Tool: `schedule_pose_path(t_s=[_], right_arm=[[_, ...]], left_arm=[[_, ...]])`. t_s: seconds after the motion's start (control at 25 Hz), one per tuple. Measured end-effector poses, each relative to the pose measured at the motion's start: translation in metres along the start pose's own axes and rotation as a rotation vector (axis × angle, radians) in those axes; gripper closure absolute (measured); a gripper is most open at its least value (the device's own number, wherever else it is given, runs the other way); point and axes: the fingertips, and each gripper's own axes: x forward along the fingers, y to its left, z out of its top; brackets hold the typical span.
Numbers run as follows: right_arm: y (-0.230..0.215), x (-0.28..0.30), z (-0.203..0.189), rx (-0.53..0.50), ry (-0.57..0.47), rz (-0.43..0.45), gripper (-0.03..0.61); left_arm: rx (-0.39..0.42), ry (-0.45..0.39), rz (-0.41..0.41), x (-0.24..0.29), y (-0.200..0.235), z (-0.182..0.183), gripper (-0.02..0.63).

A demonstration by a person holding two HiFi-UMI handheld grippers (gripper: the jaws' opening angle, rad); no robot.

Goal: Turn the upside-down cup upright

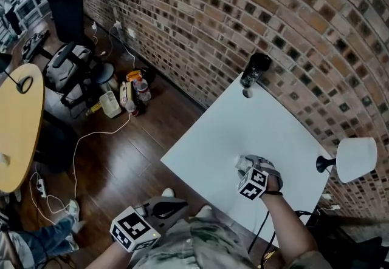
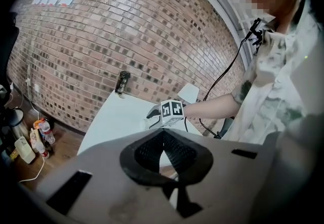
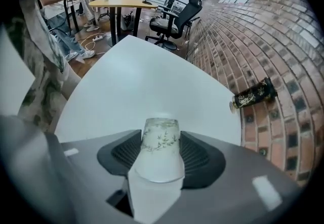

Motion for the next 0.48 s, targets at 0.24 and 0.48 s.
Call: schedule_pose_path(t_s=[0.24,0.48], right_arm=[[0.0,0.002,0.0,-0.018,-0.007,-0.005,0.334],[0.0,-0.012,0.007,0.023,-0.113,0.007,0.226]], left_arm=[[-0.005,0.003,-0.004,-0.002,0.0,-0.003,0.607],[0.003,0.017,-0.008,-0.004,0.0,-0.004,0.607]])
